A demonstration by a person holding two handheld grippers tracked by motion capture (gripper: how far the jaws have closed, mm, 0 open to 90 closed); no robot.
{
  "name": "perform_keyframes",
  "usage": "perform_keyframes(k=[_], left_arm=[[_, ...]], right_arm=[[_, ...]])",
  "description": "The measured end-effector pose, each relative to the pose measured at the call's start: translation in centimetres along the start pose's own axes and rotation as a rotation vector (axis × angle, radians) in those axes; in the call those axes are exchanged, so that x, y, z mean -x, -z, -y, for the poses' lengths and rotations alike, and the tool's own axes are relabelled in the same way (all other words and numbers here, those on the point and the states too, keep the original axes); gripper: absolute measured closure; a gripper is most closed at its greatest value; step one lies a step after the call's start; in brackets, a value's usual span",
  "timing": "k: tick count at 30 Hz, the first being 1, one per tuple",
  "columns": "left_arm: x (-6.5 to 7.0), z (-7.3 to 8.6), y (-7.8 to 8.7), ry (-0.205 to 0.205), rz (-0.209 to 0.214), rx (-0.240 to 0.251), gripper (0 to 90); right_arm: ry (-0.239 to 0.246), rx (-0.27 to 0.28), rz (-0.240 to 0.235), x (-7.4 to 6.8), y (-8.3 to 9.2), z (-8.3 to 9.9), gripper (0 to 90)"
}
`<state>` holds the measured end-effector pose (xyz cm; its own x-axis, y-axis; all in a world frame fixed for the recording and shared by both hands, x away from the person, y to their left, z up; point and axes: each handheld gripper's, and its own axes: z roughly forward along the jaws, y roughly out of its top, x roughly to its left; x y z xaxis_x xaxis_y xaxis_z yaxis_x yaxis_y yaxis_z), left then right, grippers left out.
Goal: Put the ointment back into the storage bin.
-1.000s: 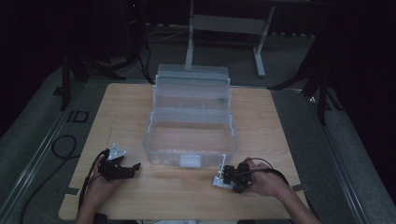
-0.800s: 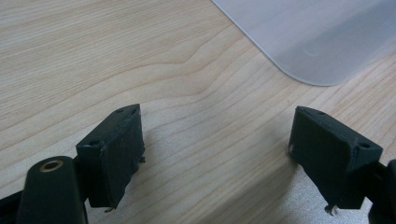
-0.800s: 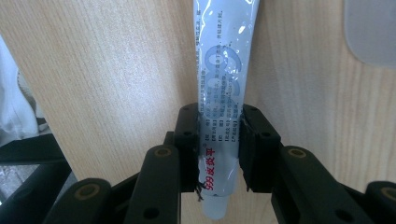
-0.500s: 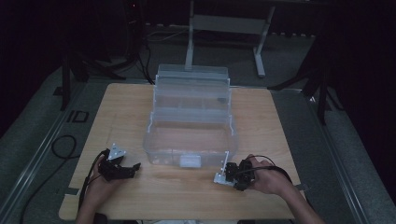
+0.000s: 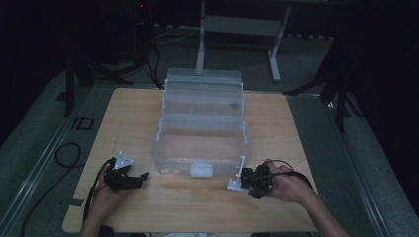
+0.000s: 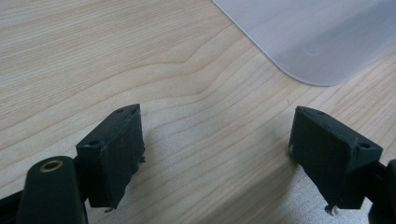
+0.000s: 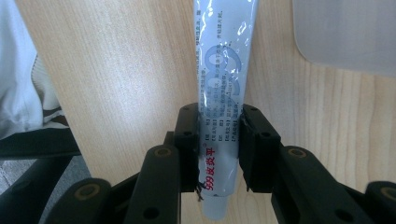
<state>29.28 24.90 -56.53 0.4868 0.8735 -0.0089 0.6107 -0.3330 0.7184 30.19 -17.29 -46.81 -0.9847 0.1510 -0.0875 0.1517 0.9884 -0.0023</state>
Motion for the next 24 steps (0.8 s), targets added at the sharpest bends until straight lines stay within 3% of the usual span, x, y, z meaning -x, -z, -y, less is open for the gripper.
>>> perform_keyframes(k=[24], left_arm=[[0.0,0.0,0.0,0.0,0.0,0.0,18.4]], right_arm=[[0.018,0.026,0.046,0.7,3.7,0.5,70.7]])
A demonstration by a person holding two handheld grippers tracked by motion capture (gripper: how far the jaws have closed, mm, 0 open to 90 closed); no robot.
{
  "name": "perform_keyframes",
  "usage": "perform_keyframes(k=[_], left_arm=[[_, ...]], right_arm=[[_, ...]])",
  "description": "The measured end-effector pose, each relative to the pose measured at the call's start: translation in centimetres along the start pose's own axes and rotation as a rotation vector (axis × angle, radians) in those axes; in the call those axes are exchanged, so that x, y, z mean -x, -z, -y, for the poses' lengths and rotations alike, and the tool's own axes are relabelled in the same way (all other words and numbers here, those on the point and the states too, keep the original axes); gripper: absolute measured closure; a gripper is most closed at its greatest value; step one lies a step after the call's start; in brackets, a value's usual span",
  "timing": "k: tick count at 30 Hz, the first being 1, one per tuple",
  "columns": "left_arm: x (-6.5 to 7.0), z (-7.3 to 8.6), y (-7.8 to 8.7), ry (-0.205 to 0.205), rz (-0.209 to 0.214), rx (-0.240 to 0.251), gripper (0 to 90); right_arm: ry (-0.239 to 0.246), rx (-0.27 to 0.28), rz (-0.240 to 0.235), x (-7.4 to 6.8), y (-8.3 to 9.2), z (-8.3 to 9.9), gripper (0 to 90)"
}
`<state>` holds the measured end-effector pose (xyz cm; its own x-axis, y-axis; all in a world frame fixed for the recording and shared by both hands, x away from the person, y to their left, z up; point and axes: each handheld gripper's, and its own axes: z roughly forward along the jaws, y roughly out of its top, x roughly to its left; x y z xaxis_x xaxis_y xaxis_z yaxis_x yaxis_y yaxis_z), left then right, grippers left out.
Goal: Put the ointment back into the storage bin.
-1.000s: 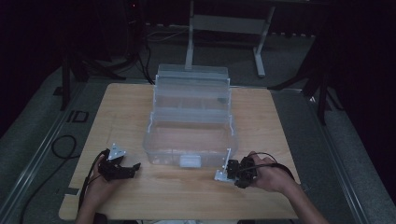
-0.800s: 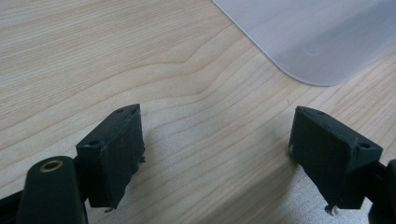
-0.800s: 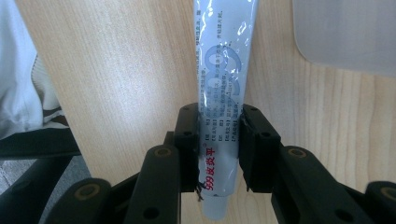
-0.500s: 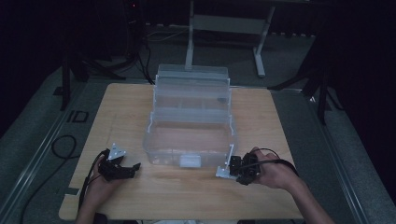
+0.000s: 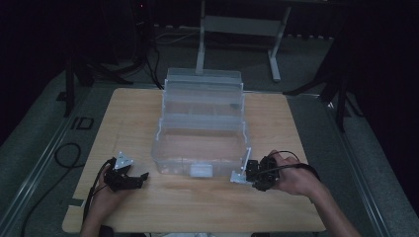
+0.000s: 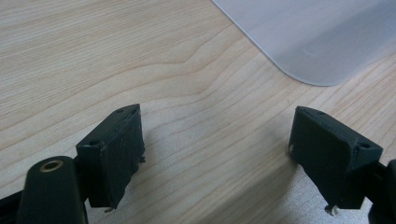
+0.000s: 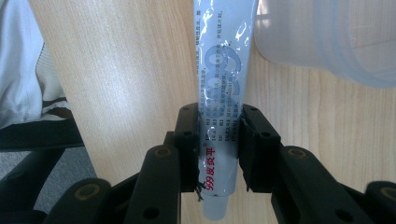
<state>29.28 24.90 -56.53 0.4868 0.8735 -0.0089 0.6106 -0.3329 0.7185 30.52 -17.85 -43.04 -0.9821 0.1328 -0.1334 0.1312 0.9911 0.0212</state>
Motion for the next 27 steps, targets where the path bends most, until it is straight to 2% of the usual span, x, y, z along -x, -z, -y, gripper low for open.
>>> perform_keyframes(k=[15,27], left_arm=[[0.0,0.0,0.0,0.0,0.0,0.0,18.4],[0.0,0.0,0.0,0.0,0.0,-0.001,18.4]], right_arm=[[0.011,0.021,0.035,0.7,2.4,0.1,70.7],[0.031,0.02,0.055,1.5,3.7,-0.2,70.7]])
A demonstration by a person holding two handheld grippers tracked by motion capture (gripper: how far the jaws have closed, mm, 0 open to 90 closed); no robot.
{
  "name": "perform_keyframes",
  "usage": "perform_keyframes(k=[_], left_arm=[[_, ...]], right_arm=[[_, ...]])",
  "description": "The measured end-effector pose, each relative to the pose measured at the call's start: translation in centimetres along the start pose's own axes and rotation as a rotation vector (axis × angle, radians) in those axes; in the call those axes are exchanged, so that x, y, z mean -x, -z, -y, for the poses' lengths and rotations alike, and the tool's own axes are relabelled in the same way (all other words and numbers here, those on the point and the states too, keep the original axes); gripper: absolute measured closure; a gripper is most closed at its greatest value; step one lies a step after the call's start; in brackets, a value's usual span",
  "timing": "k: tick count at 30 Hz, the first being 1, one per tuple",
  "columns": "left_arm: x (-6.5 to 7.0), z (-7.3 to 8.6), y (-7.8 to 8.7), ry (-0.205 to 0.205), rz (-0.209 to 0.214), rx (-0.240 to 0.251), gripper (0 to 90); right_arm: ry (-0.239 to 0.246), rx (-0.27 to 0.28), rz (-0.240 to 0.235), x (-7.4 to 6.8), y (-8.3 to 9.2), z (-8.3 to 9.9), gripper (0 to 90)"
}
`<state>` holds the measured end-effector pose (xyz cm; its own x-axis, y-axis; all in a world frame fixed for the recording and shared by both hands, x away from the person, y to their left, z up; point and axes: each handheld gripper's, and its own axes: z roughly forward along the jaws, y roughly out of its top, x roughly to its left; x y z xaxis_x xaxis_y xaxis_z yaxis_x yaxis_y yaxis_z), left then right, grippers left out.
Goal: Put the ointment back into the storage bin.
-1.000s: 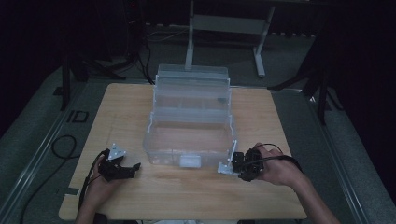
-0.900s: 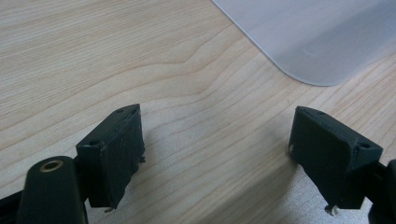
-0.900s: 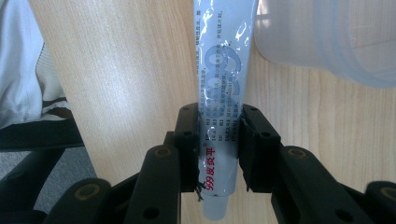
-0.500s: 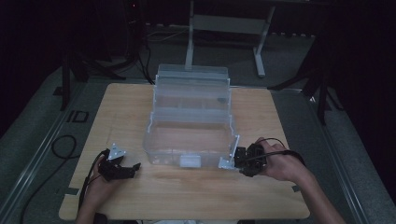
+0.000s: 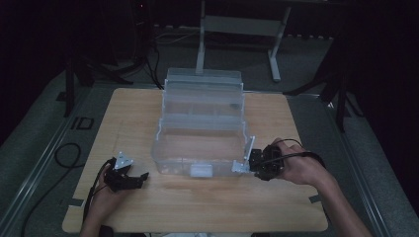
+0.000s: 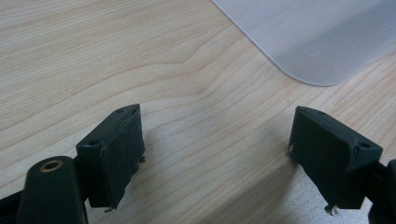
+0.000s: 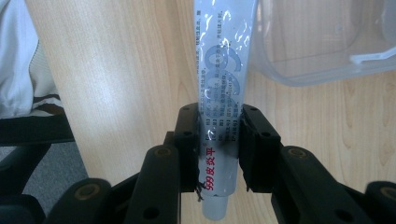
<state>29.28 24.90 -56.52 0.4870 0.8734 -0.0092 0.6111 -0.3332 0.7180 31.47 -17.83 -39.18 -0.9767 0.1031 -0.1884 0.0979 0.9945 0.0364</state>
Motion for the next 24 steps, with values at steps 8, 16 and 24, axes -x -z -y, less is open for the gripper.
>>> perform_keyframes(k=[8,16,24], left_arm=[[0.0,0.0,0.0,0.0,0.0,0.0,18.4],[0.0,0.0,0.0,0.001,0.0,0.001,18.4],[0.0,0.0,0.0,0.001,0.0,0.001,18.4]], right_arm=[[0.008,0.01,0.027,0.7,1.1,-0.2,70.7],[0.027,0.016,0.042,1.3,2.0,-0.7,70.7],[0.036,0.026,0.041,2.1,2.1,-0.9,70.7]])
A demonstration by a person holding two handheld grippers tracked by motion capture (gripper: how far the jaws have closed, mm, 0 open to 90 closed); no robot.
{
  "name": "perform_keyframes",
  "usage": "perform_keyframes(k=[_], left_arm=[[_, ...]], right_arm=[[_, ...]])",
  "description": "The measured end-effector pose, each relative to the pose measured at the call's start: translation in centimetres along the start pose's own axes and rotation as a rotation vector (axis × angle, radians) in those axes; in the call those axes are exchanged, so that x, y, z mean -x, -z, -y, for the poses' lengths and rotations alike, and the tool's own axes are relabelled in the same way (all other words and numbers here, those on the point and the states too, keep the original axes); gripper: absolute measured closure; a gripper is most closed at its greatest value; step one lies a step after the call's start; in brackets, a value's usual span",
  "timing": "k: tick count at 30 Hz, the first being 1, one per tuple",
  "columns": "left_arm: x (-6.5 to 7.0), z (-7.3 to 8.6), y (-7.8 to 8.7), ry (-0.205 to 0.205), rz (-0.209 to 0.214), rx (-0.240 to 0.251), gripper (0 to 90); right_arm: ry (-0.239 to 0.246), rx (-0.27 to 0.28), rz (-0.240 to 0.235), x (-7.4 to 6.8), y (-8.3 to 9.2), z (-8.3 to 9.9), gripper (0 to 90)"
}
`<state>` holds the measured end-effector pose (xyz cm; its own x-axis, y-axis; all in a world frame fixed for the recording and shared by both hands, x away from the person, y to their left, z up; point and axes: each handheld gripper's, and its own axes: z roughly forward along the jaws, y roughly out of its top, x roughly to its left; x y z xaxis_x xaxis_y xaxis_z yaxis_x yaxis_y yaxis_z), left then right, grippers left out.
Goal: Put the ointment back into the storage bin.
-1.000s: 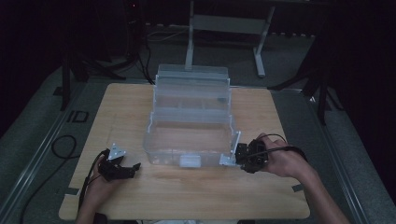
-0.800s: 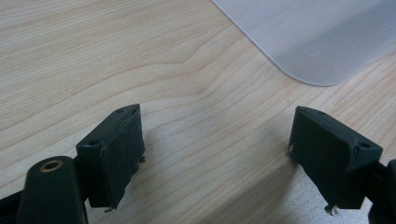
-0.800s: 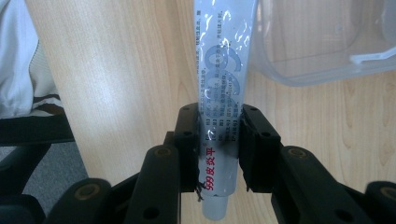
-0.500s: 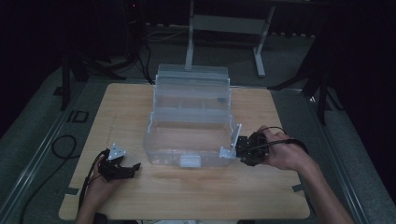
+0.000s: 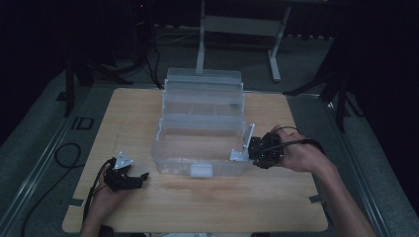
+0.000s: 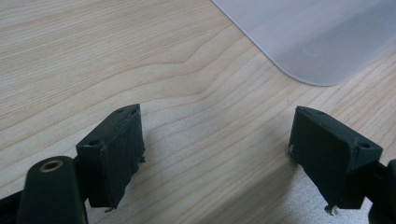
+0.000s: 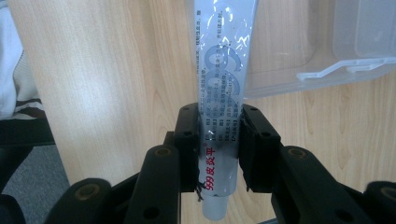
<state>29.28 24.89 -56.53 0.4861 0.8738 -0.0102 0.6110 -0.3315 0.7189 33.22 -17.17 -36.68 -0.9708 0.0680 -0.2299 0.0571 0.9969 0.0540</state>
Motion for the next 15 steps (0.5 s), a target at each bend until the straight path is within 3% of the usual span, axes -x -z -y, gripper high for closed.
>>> perform_keyframes(k=[15], left_arm=[[0.0,0.0,0.0,-0.001,0.0,0.0,18.4]], right_arm=[[0.045,0.011,0.003,1.0,0.5,-1.1,70.7]])
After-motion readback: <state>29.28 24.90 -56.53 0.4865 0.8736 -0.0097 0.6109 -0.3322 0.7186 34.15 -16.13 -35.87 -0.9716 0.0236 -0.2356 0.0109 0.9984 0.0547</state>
